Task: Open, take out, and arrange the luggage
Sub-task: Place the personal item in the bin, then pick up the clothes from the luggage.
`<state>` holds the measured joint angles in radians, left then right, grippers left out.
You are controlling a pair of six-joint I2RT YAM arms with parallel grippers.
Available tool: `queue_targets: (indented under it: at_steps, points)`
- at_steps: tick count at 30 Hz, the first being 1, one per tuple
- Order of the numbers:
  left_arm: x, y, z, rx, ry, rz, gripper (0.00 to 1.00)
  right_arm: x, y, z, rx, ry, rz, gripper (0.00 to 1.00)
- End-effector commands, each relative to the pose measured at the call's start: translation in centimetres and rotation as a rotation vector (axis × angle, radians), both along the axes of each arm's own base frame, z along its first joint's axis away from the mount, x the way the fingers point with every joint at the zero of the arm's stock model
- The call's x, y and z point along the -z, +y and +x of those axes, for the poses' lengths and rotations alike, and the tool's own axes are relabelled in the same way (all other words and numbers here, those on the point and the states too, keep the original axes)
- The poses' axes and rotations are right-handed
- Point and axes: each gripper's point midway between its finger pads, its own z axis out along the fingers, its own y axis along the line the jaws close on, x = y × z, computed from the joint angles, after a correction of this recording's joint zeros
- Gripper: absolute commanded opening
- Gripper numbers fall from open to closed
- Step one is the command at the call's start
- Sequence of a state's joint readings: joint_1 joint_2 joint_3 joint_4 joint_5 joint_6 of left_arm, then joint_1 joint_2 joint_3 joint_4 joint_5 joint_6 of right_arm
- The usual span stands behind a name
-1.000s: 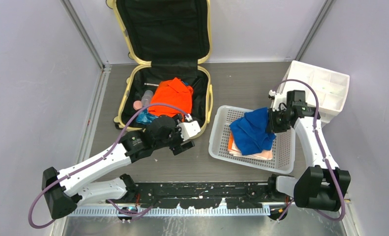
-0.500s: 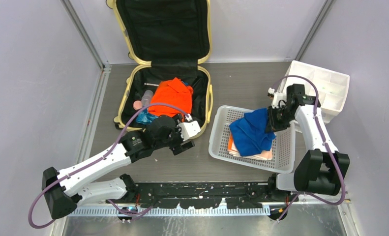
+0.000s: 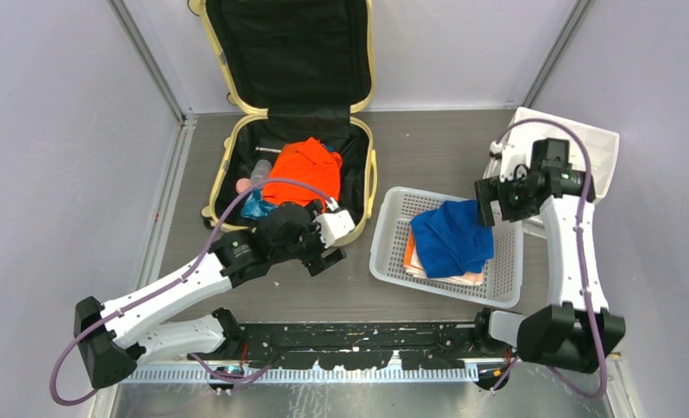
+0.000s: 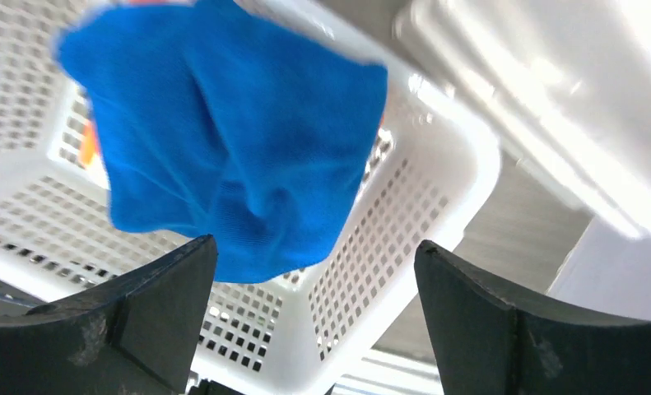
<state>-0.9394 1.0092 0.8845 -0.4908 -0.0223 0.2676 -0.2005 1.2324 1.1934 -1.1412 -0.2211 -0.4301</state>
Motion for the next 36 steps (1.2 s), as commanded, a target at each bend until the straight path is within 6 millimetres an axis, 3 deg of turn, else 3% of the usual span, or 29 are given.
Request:
queue_targets:
  at_steps: [1,6,10,14,18,22,25,29,36]
  points:
    - [-4.6,-1.2,0.5,-0.03,0.027,-0.19,0.86,-6.7,3.8,0.3,-0.165,-0.226,0.142,0.96]
    - [-6.6,0.5,4.2,-0.176,0.131,-0.359,0.94,-10.2,10.5,1.3,-0.293,-0.399,0.543,0.99]
    - [-7.4,4.1,8.6,-0.382,0.252,-0.46,0.94,-11.2,13.0,2.8,-0.302,-0.448,0.802,1.0]
    - [-7.5,7.9,13.1,-0.543,0.366,-0.627,0.92,-9.0,13.5,2.3,-0.333,-0.437,0.831,1.0]
    - [-5.8,10.8,18.4,-0.682,0.483,-0.77,0.88,-8.3,13.6,1.8,-0.332,-0.447,0.834,1.0]
    - [-3.4,11.4,22.1,-0.778,0.609,-0.72,0.82,-8.5,13.3,1.8,-0.32,-0.455,0.805,1.0]
    - [-1.6,12.7,24.5,-0.866,0.599,-0.63,0.81,-8.4,13.1,1.9,-0.309,-0.461,0.78,1.0]
    - [1.1,14.4,26.6,-0.959,0.581,-0.497,0.81,-8.3,13.0,1.9,-0.303,-0.459,0.773,1.0]
    - [5.2,14.2,27.5,-1.034,0.581,-0.215,0.82,-8.1,12.9,2.0,-0.298,-0.453,0.771,1.0]
